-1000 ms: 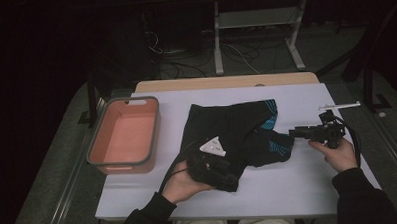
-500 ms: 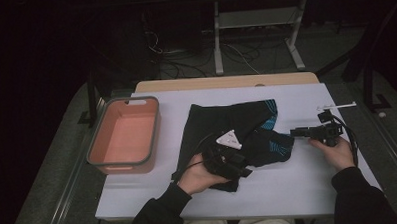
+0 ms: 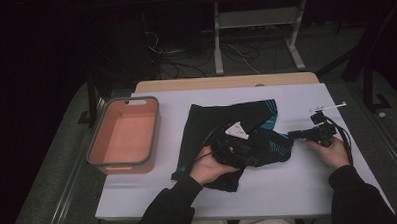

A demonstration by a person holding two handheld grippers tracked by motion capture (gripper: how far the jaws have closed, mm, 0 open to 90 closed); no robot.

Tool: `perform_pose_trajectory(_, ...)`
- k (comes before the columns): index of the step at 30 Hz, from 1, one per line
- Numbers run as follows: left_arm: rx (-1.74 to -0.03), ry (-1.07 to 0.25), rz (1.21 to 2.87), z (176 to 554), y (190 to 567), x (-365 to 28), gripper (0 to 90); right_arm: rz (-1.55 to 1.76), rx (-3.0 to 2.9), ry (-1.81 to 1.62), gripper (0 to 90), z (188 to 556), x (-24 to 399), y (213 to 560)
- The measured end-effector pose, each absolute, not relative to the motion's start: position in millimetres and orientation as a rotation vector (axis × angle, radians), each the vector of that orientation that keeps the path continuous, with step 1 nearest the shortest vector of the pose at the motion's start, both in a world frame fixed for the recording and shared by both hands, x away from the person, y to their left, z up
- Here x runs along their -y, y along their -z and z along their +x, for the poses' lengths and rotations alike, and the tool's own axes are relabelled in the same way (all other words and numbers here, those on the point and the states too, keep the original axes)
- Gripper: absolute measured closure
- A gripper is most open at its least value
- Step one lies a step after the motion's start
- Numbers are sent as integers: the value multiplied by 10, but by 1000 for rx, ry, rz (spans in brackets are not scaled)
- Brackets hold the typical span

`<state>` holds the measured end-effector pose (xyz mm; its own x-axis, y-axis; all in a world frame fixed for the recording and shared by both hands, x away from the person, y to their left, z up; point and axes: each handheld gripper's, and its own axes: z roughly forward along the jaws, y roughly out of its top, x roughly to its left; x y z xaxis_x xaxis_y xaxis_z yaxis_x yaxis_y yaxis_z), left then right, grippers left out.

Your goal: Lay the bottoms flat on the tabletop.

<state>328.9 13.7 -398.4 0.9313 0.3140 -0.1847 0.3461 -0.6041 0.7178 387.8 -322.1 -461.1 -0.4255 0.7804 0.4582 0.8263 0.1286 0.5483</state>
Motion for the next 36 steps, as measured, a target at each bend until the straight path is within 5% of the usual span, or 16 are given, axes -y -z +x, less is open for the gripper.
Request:
perform_pose_trajectory(25,-397,-24,2408,3453,4427,144,632,-1686,2262,1280,862,3846,3287,4490)
perform_pose_trajectory(31,-378,-71,2431,3468,4465,187,831,-1690,2263,1320,862,3839,3282,4459)
perform_pose_trajectory(36,-424,-27,2376,3522,4407,112,862,-1699,2262,1321,860,3835,3290,4460)
